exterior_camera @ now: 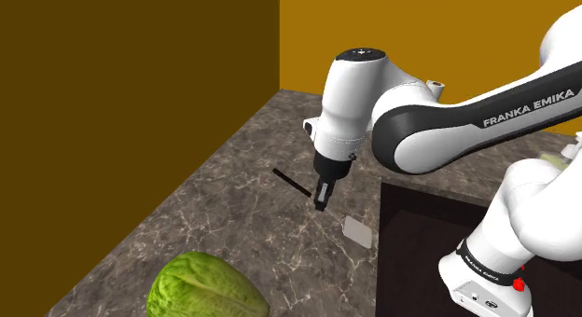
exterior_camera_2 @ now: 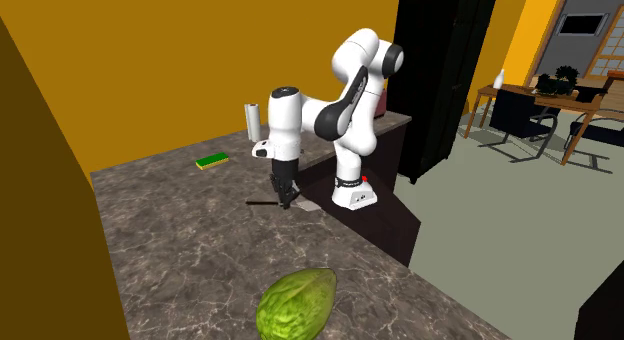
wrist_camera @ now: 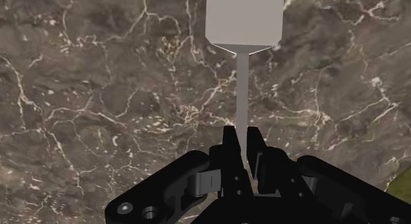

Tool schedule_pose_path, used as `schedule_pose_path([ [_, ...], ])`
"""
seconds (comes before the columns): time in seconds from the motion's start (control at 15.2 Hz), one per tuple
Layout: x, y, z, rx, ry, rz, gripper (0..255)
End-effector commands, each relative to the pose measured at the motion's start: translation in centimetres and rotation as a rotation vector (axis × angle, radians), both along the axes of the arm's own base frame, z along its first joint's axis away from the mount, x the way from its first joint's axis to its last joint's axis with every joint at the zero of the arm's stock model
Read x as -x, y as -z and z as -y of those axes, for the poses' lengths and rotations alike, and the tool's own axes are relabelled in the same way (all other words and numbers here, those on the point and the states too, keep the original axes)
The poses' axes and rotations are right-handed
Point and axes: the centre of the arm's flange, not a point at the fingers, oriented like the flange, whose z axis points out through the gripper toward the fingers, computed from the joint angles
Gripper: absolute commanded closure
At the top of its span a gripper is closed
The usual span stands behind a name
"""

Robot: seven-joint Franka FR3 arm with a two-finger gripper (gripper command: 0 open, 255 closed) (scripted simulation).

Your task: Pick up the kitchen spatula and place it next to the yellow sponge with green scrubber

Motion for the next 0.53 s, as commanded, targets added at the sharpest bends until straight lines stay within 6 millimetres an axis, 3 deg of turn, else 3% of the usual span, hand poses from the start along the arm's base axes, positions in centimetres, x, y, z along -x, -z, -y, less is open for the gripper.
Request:
schedule_pose_path([
  [0.0, -0.9, -0.4, 1.8, 0.000, 0.000, 0.000, 255],
  [0.46, -5.0, -0.4, 10.0, 0.000, 0.000, 0.000, 255],
])
